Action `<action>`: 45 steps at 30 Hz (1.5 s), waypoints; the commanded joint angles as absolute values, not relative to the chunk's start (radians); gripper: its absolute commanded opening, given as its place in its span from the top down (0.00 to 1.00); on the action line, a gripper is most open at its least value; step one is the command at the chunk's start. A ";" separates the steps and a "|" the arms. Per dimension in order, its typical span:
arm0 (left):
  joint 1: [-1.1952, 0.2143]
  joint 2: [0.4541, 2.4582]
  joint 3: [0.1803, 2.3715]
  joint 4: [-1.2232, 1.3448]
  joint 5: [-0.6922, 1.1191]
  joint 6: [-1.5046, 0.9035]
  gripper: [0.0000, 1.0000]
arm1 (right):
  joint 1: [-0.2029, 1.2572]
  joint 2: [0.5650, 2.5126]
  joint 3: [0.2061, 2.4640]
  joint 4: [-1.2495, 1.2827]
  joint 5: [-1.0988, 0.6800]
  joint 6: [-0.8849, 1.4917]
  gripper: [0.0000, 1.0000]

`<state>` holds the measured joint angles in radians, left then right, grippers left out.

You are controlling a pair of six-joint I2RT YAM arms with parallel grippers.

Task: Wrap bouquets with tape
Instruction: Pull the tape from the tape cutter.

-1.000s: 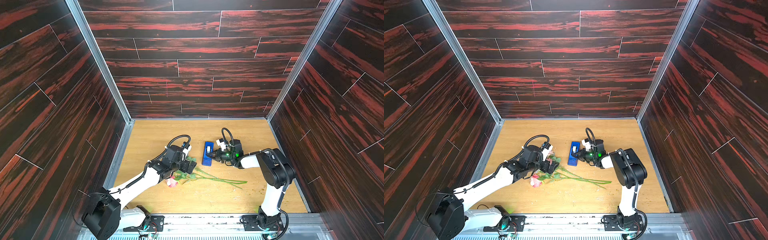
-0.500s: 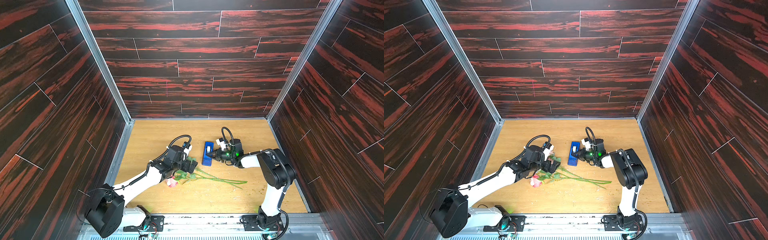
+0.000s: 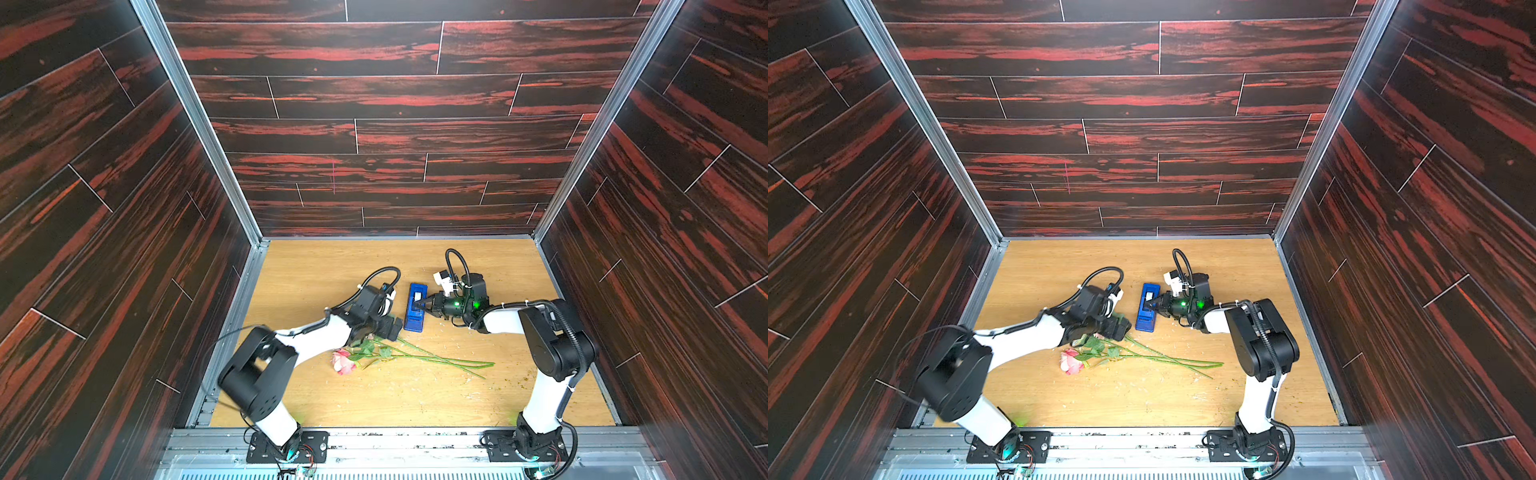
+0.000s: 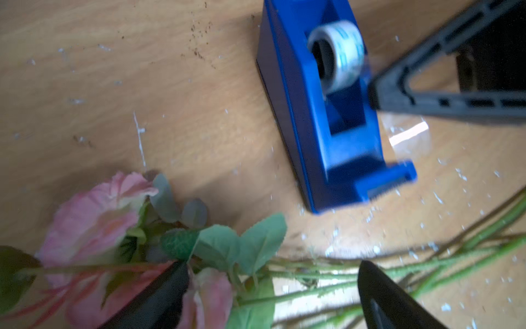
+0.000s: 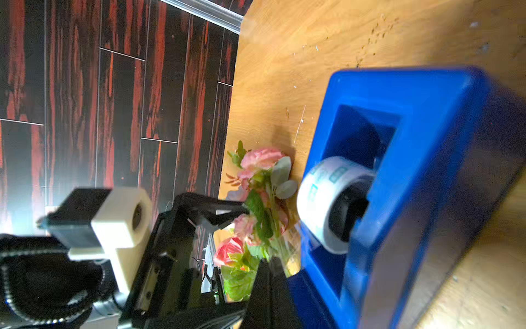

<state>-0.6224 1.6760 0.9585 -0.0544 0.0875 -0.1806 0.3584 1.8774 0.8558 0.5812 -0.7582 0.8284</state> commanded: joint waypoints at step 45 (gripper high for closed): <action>-0.607 1.732 1.138 -0.195 0.112 -0.153 0.06 | 0.427 1.737 0.854 0.479 -0.755 0.815 1.00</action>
